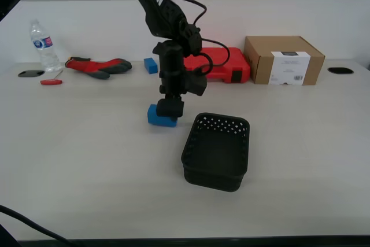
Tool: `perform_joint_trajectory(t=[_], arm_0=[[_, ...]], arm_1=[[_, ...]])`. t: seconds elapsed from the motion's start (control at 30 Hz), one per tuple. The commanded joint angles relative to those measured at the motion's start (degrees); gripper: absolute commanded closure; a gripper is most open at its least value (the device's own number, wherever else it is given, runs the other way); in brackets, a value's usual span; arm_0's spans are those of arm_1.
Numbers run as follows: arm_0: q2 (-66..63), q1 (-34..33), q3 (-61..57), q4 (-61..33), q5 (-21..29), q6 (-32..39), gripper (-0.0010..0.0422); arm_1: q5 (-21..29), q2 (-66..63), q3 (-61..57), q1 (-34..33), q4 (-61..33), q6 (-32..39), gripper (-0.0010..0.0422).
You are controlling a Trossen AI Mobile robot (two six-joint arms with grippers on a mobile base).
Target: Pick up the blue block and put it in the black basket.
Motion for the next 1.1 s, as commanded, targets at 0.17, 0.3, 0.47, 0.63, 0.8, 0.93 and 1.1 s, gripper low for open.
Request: perform_joint_trajectory(t=[0.17, 0.3, 0.47, 0.63, 0.8, 0.93, 1.1], arm_0=[[0.02, -0.02, 0.11, 0.22, 0.0, 0.0, 0.0413], [0.02, -0.02, 0.11, 0.24, 0.0, 0.0, 0.0413], [0.02, -0.02, 0.11, 0.2, 0.0, 0.0, 0.0413], [0.02, -0.02, 0.11, 0.17, 0.0, 0.0, 0.0413], [0.02, -0.02, 0.11, 0.24, 0.0, 0.0, 0.0413], [0.02, -0.02, 0.11, 0.26, 0.0, 0.0, 0.0413], [0.02, -0.04, 0.11, 0.24, 0.0, 0.0, 0.0413]], arm_1=[[5.07, -10.82, -0.04, -1.31, -7.1, -4.09, 0.0414], [11.74, -15.96, -0.2, -6.34, -7.54, -7.74, 0.0414], [11.76, -13.09, -0.26, -13.97, -7.13, -7.74, 0.0414], [11.76, -8.26, -0.22, -16.9, -6.38, -10.1, 0.0413], [12.04, -7.8, -0.24, -16.98, -4.74, -19.06, 0.0411], [12.15, -7.41, -0.26, -17.05, -6.21, -19.02, 0.0358], [12.39, -7.48, -0.04, -17.11, -6.29, -18.99, 0.0194]])
